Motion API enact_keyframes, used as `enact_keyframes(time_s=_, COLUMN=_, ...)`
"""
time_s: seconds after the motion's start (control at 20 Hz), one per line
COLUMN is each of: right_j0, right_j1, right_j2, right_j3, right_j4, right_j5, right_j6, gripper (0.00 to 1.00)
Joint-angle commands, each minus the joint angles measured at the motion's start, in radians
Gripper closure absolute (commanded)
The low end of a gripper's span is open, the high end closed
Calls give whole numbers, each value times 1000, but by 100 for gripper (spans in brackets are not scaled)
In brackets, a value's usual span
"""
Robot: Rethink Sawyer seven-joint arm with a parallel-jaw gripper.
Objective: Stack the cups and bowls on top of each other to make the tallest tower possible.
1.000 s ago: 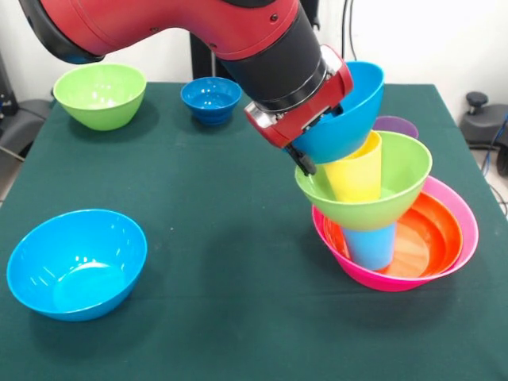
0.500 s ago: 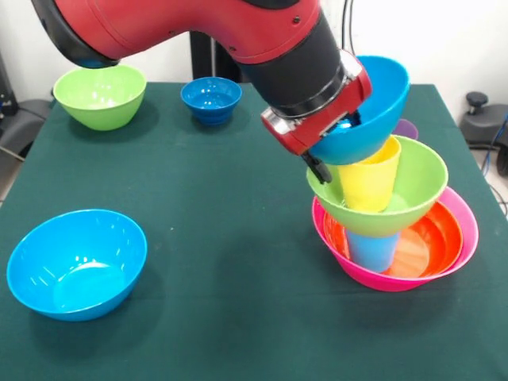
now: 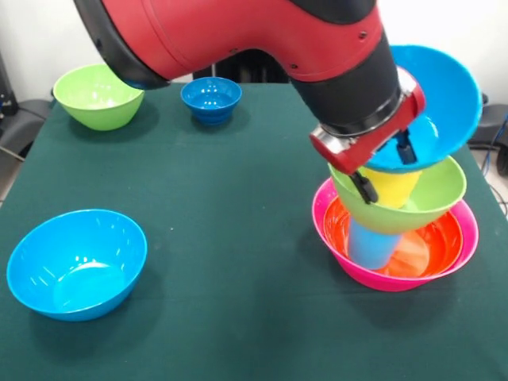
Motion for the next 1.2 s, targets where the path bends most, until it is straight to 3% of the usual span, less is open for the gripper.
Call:
enact_keyframes(time_s=0.05, right_j0=28, right_j1=57, right_j2=-86, right_j3=-24, right_j4=-23, right_j5=-67, right_j6=113, gripper=0)
enact_keyframes(time_s=0.6, right_j0=-34, right_j1=8, right_j2=-75, right_j3=76, right_j4=-17, right_j5=-83, right_j6=79, gripper=0)
enact_keyframes(time_s=1.1, right_j0=-24, right_j1=8, right_j2=-77, right_j3=68, right_j4=-12, right_j5=-63, right_j6=95, gripper=0)
enact_keyframes(time_s=1.15, right_j0=-17, right_j1=13, right_j2=-77, right_j3=55, right_j4=-15, right_j5=-49, right_j6=88, gripper=100)
enact_keyframes(time_s=1.2, right_j0=-12, right_j1=16, right_j2=-81, right_j3=45, right_j4=-14, right_j5=-38, right_j6=94, gripper=100)
